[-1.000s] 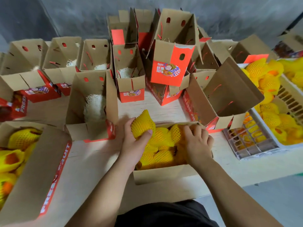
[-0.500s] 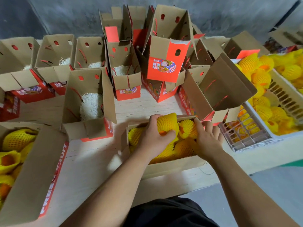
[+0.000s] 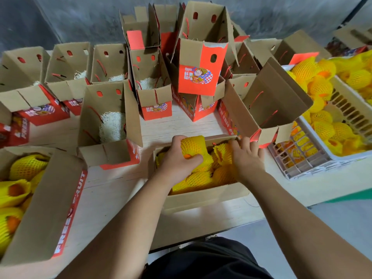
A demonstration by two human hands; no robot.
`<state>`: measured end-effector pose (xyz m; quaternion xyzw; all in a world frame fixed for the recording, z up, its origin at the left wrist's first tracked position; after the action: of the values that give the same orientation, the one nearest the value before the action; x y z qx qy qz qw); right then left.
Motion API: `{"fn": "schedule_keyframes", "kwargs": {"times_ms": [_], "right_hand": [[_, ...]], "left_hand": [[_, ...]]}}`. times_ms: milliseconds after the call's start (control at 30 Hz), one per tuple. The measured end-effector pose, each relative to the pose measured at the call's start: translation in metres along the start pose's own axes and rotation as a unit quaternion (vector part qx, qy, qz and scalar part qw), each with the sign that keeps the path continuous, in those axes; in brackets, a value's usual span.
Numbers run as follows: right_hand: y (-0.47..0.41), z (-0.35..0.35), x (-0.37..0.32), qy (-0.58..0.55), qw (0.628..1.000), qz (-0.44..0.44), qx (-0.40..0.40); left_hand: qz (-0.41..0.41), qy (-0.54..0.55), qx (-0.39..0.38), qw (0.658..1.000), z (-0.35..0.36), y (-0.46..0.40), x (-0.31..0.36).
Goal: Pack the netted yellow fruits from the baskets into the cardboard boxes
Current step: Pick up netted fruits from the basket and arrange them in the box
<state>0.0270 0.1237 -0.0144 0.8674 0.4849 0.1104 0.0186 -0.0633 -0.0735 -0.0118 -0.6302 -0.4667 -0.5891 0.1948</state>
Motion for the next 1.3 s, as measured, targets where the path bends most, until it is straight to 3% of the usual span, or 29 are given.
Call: {"fn": "schedule_keyframes", "kwargs": {"times_ms": [133, 200, 267, 400, 500, 600, 700, 800, 967, 1200, 1300], "right_hand": [[-0.001, -0.010, 0.007, -0.024, 0.999, -0.043, 0.008], [0.009, -0.008, 0.006, -0.079, 0.992, -0.094, -0.027], [0.017, -0.001, -0.001, -0.064, 0.987, -0.120, -0.089], [0.020, -0.001, 0.002, -0.074, 0.983, -0.093, -0.142], [0.019, -0.020, -0.006, -0.167, 0.977, -0.117, -0.067], [0.021, -0.040, -0.052, -0.191, 0.960, -0.202, 0.034], [0.031, -0.032, -0.117, -0.115, 0.941, -0.317, -0.019], [0.034, -0.015, -0.150, -0.058, 0.949, -0.306, -0.050], [0.047, -0.010, -0.150, -0.078, 0.949, -0.303, 0.052], [0.018, -0.007, -0.168, -0.061, 0.975, -0.206, -0.053], [0.020, -0.004, -0.170, -0.059, 0.972, -0.228, -0.014]], "left_hand": [[-0.044, -0.038, -0.057, 0.997, 0.002, 0.010, 0.001], [-0.092, -0.011, -0.099, 0.991, 0.004, 0.017, -0.001], [-0.117, 0.034, -0.118, 0.986, 0.003, 0.023, -0.003], [-0.086, 0.150, -0.013, 0.985, -0.027, 0.026, -0.003], [-0.070, 0.249, 0.057, 0.964, -0.062, 0.029, -0.008], [-0.069, 0.360, 0.109, 0.924, -0.082, 0.032, -0.016], [-0.077, 0.403, 0.132, 0.902, -0.087, 0.037, -0.020], [-0.050, 0.363, 0.122, 0.922, -0.084, 0.042, -0.024], [-0.063, 0.404, 0.131, 0.903, -0.077, 0.048, -0.027], [-0.077, 0.388, 0.139, 0.908, -0.066, 0.047, -0.029], [-0.070, 0.400, 0.146, 0.902, -0.070, 0.047, -0.029]]}}
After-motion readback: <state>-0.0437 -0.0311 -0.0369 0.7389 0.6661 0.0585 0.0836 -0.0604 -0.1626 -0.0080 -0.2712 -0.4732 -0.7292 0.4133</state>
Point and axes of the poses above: each hand's wrist, its own y-axis away from the middle knuckle, its own z-axis out of the palm, x = y × z, the point moved 4 cm from there along -y, towards the middle knuckle, and after that the axes turned 7 degrees about y, right-handed, at the moved point
